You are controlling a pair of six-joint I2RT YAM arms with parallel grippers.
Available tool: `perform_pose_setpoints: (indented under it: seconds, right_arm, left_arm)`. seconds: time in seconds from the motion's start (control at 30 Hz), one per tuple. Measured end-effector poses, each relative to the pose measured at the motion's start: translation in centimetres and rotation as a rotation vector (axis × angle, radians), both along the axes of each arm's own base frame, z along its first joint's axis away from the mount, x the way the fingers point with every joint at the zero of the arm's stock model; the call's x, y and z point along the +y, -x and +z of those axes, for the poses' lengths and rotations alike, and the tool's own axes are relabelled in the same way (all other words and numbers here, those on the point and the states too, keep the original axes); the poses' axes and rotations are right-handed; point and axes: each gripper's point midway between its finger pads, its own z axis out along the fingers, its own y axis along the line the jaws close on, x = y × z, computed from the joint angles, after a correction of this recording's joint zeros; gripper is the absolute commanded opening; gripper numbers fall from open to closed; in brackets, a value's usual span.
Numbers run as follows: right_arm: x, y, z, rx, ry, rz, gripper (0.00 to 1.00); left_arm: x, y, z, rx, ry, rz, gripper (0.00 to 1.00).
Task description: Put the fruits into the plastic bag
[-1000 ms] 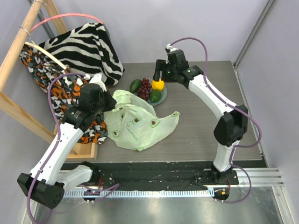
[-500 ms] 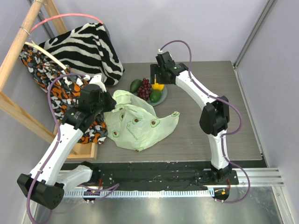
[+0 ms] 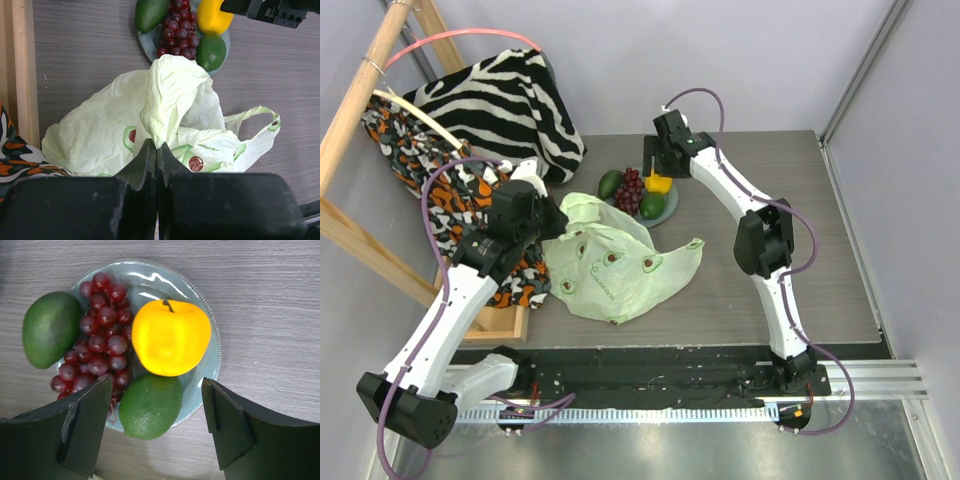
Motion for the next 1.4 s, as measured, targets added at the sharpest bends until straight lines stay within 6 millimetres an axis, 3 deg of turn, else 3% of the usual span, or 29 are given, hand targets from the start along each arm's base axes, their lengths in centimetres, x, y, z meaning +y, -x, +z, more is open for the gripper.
perform_pose_setpoints:
  seconds: [0.5,0.9,1.23,1.4]
  right_arm:
    - [-1.2,-1.6,-3.7,0.056,-0.013,-0.050,0.82]
    - [-0.2,-2.3,-3.3,0.039,-0.070,-0.043,0.85]
    - [-0.1,-2.6,-5.6,0.062,-0.060,-0.053,0.86]
    - [0.1,-3.1,-5.2,0.049,-0.069,-0.061,0.86]
  left_arm:
    - [0.0,0.0,0.0,0.001,-0.002,0.002,0.00]
    - [0.0,0.0,0.0,0.002,-0.004,0.001,0.00]
    - [0.1,0.1,0.1,0.003,-0.004,0.001,0.00]
    - [0.1,0.2,-0.1,0.009,-0.007,0.001,0.00]
